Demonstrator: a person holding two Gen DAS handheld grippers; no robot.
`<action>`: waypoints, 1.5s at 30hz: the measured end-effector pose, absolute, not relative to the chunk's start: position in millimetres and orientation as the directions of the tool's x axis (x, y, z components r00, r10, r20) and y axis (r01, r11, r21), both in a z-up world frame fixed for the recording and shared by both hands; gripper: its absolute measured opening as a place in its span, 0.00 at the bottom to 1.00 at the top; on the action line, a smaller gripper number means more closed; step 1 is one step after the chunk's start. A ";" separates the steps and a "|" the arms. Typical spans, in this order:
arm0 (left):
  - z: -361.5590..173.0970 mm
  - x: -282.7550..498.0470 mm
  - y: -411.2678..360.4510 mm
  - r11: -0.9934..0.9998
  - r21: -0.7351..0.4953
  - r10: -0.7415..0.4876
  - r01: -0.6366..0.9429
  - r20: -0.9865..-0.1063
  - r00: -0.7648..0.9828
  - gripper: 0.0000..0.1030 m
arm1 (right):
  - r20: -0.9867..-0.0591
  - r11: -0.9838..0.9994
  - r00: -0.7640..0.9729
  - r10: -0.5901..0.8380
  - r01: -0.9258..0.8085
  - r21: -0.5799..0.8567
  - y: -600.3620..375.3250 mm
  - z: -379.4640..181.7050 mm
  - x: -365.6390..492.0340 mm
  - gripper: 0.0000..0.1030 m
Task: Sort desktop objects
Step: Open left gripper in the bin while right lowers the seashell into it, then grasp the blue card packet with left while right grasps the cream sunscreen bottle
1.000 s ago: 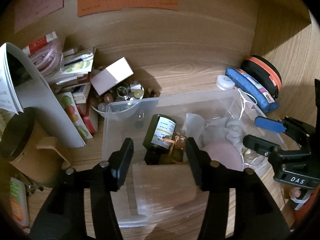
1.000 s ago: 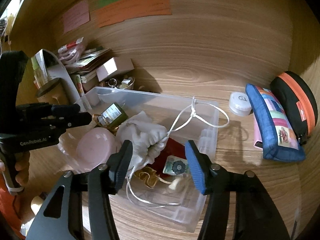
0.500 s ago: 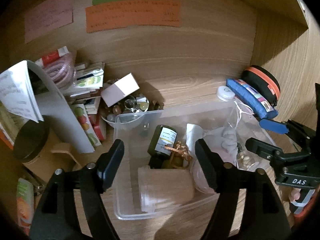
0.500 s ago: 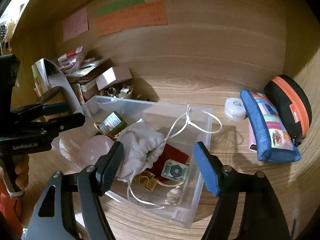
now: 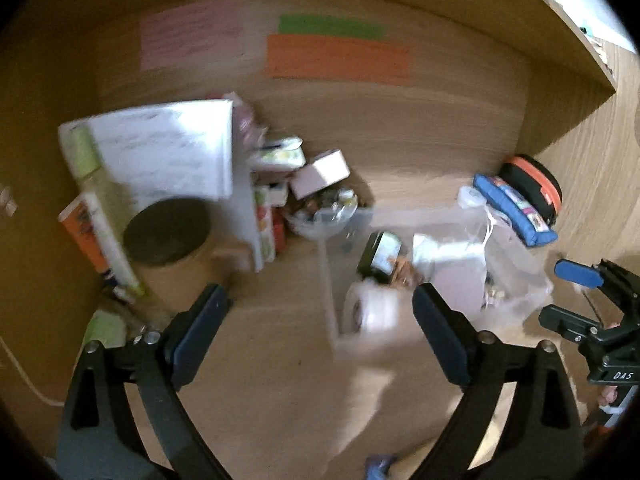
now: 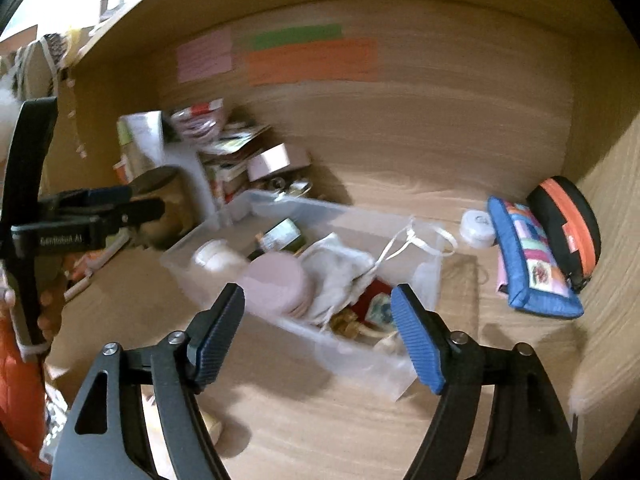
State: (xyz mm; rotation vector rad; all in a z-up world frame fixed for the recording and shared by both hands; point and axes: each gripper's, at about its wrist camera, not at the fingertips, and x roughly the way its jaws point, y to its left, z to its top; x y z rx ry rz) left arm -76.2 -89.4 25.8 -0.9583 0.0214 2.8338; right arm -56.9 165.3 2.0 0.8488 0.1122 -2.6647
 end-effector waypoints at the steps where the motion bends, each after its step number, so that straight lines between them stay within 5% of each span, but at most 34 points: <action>1: 23.1 -72.9 -91.8 -0.989 -0.029 0.133 -0.146 -0.613 -0.779 0.92 | -0.582 -0.932 -0.755 -0.303 0.361 0.018 159.9 -0.3 -52.3 0.71; 10: -21.0 -24.4 -115.6 -0.992 -0.009 0.094 -0.122 -0.693 -0.715 0.92 | -0.687 -0.808 -0.575 -0.446 0.588 0.033 109.4 -40.4 -15.6 0.71; 25: -67.6 22.9 -120.1 -0.990 -0.089 0.136 -0.107 -0.777 -0.615 0.92 | -0.819 -0.686 -0.431 -0.378 0.724 -0.064 56.9 -87.7 -17.7 0.70; 28: -70.9 22.6 -116.5 -0.989 -0.099 0.147 -0.113 -0.785 -0.602 0.92 | -0.825 -0.691 -0.412 -0.386 0.722 -0.037 56.8 -90.6 -28.5 0.64; 32: -74.7 19.7 -105.2 -0.984 -0.111 0.172 -0.139 -0.794 -0.583 0.92 | -0.825 -0.697 -0.417 -0.382 0.716 -0.039 60.6 -86.6 -36.8 0.38; 39: -73.9 10.5 -78.6 -0.975 -0.091 0.196 -0.204 -0.788 -0.584 0.92 | -0.813 -0.733 -0.456 -0.361 0.678 -0.055 75.6 -85.7 -39.0 0.36; 41: -74.8 8.0 -68.9 -0.973 -0.059 0.182 -0.222 -0.787 -0.589 0.87 | -0.814 -0.745 -0.449 -0.367 0.667 -0.032 81.0 -84.6 -41.0 0.36; 43: -77.5 4.3 -62.8 -0.970 -0.043 0.176 -0.237 -0.798 -0.576 0.67 | -0.813 -0.754 -0.445 -0.375 0.656 -0.011 86.5 -82.8 -42.5 0.36; 45: -79.9 0.9 -58.1 -0.969 -0.020 0.162 -0.246 -0.805 -0.571 0.63 | -0.810 -0.760 -0.441 -0.386 0.650 0.009 91.9 -79.4 -43.9 0.34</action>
